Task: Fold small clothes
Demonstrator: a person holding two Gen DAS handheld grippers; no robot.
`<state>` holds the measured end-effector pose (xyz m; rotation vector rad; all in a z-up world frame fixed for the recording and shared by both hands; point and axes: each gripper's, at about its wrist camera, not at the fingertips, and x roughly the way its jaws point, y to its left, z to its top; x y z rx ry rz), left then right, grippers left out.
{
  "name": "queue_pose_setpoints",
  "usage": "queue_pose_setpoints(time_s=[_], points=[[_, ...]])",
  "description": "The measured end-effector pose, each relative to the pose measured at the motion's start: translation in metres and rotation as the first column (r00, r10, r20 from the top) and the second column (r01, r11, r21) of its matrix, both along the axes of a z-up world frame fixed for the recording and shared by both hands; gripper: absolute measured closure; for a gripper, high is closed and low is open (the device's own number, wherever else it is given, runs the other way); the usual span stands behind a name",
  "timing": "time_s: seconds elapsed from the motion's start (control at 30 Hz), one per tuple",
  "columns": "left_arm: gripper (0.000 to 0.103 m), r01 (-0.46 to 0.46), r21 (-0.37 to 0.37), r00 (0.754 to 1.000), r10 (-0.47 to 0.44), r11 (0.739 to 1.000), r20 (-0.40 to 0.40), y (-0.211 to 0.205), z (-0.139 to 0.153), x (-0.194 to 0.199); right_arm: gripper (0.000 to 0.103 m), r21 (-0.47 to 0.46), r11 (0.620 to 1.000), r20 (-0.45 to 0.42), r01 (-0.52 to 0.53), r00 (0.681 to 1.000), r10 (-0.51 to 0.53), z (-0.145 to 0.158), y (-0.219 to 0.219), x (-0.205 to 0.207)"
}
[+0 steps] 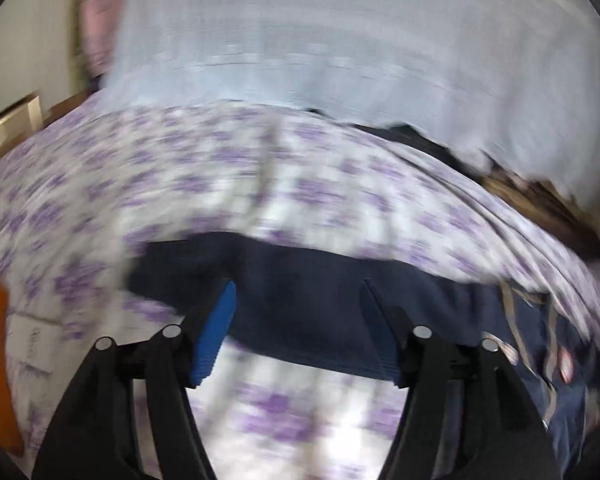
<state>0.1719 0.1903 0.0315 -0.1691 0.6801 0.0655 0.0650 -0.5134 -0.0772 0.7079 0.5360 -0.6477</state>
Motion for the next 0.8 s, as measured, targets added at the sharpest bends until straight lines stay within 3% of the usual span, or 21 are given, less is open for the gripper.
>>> queue_pose_setpoints(time_s=[0.07,0.1,0.13,0.27,0.33,0.43,0.5,0.53,0.67,0.8], points=[[0.028,0.112,0.029,0.993,-0.112,0.993,-0.022,-0.045,-0.001,0.005,0.062,0.016,1.000,0.026,0.022,0.999,-0.022,-0.002,-0.007,-0.003],[0.026,0.178,0.050,0.983,-0.176,0.983,-0.041,-0.078,-0.005,0.010,0.083,0.015,1.000,0.045,0.002,0.999,-0.002,-0.001,-0.007,-0.003],[0.026,0.209,0.063,0.977,-0.205,0.976,-0.056,-0.099,-0.009,0.013,0.087,0.001,1.000,0.051,-0.019,0.999,0.019,0.000,-0.003,-0.001],[0.026,0.362,0.142,0.929,-0.343,0.921,-0.140,-0.206,-0.031,0.018,0.089,-0.155,0.987,0.167,-0.040,0.984,0.066,0.026,0.018,-0.023],[0.026,0.434,0.190,0.897,-0.402,0.881,-0.186,-0.253,-0.045,0.012,0.089,-0.253,0.966,0.175,-0.061,0.979,0.108,0.041,0.037,-0.034],[0.019,0.468,0.296,0.877,-0.396,0.833,-0.274,-0.304,-0.081,0.013,0.089,-0.281,0.957,0.185,-0.077,0.974,0.133,0.053,0.047,-0.035],[0.006,0.424,0.340,0.902,-0.357,0.839,-0.244,-0.307,-0.092,0.013,0.089,-0.250,0.963,0.217,-0.096,0.964,0.152,0.059,0.051,-0.035],[0.005,0.413,0.335,0.907,-0.349,0.847,-0.236,-0.303,-0.091,0.012,0.089,-0.241,0.965,0.226,-0.108,0.960,0.164,0.063,0.056,-0.036],[0.006,0.431,0.170,0.891,-0.388,0.886,-0.235,-0.268,-0.079,0.012,0.089,-0.236,0.959,0.271,-0.155,0.938,0.219,0.076,0.058,-0.039],[0.006,0.394,0.162,0.909,-0.357,0.905,-0.214,-0.243,-0.073,0.010,0.089,-0.260,0.943,0.268,-0.207,0.923,0.277,0.091,0.086,-0.024]])
